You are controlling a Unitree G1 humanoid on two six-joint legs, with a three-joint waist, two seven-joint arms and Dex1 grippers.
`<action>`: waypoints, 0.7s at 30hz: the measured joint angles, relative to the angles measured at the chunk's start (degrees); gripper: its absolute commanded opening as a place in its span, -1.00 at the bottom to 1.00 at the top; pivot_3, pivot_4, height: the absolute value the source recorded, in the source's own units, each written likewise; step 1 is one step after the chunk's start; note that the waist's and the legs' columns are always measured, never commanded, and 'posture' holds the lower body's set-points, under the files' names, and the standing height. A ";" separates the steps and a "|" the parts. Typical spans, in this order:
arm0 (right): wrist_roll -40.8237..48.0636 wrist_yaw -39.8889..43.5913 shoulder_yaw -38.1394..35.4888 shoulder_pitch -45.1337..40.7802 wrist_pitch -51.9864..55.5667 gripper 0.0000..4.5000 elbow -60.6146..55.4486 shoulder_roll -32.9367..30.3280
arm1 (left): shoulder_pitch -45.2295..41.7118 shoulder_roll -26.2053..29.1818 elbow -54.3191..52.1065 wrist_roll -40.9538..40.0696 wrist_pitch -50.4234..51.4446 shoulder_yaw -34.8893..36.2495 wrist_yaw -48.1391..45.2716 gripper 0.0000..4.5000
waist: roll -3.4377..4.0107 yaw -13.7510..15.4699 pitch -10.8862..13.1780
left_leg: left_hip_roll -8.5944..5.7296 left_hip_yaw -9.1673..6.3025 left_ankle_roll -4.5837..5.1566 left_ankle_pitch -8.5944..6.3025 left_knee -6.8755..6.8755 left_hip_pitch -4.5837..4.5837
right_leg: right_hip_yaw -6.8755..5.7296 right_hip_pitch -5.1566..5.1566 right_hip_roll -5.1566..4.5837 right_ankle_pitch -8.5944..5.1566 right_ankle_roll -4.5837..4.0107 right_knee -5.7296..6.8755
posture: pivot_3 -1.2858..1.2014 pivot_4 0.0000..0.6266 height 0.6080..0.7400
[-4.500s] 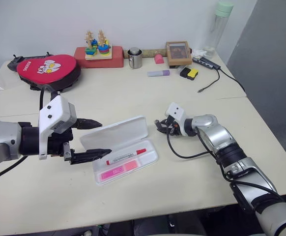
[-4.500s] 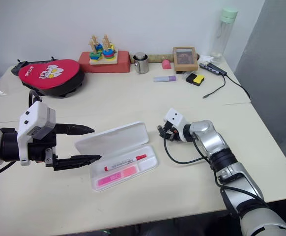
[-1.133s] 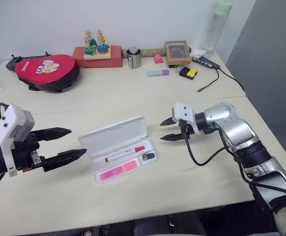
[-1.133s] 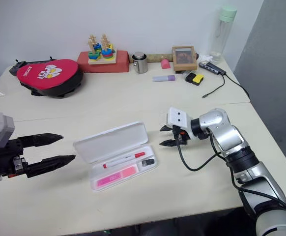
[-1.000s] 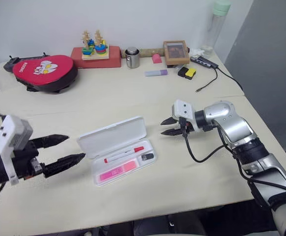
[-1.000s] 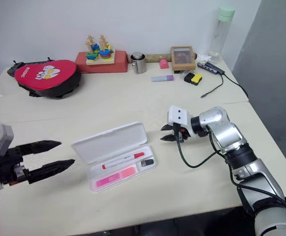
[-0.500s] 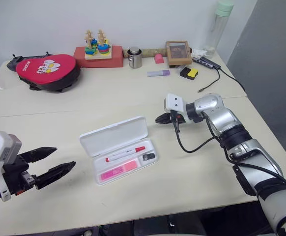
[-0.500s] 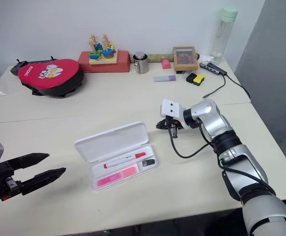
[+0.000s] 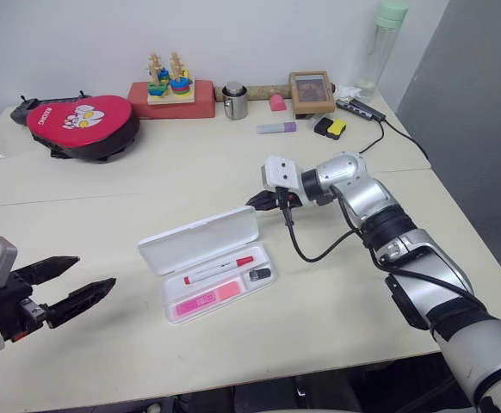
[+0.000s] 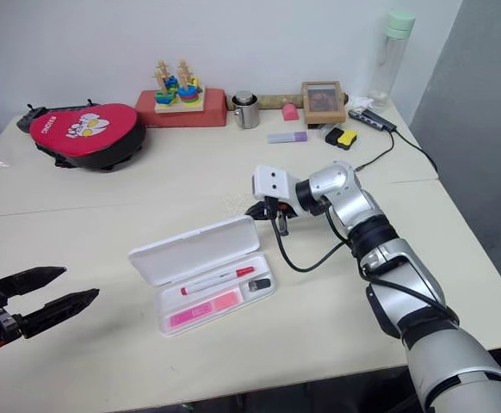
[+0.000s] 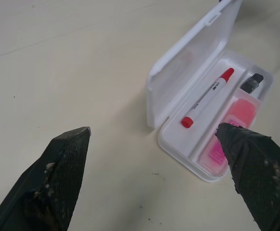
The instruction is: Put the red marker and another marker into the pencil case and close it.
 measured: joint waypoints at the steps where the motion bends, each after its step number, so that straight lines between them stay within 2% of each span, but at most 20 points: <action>1: 0.00 0.60 0.01 0.00 -0.12 -0.96 -0.05 -0.09 | -0.01 0.00 0.00 0.00 -0.01 -0.01 0.06 1.00 | 0.00 0.00 0.00 | 0.00 0.01 0.00 0.00 0.00 0.00 | 0.00 0.00 0.00 0.00 0.00 0.00 | 0.03 -0.52 1.00; 14: 0.90 10.69 0.68 3.54 4.42 -0.96 -14.42 -4.95 | -0.17 -0.07 1.18 0.51 -1.48 -1.29 0.83 1.00 | 0.02 0.00 0.01 | 0.00 0.00 0.00 0.00 -0.01 0.02 | -0.01 0.00 0.00 0.00 0.01 0.02 | 0.03 -0.52 1.00; 18: 1.07 12.31 2.66 6.89 5.86 -0.96 -20.77 -6.11 | -3.75 3.19 4.82 1.20 -2.66 -3.65 -0.23 1.00 | 0.00 0.19 0.00 | 0.01 -0.09 0.00 0.00 0.00 0.04 | -0.07 0.04 0.02 -0.02 -0.01 0.03 | 0.03 -0.52 1.00; 21: 0.58 12.12 4.63 9.40 5.62 -0.96 -23.14 -5.95 | -5.22 3.48 5.01 1.19 -3.25 -5.60 -0.24 1.00 | 0.00 0.10 0.00 | 0.01 -0.01 0.00 0.00 0.00 0.03 | -0.03 0.03 0.00 -0.01 0.00 -0.01 | 0.03 -0.52 1.00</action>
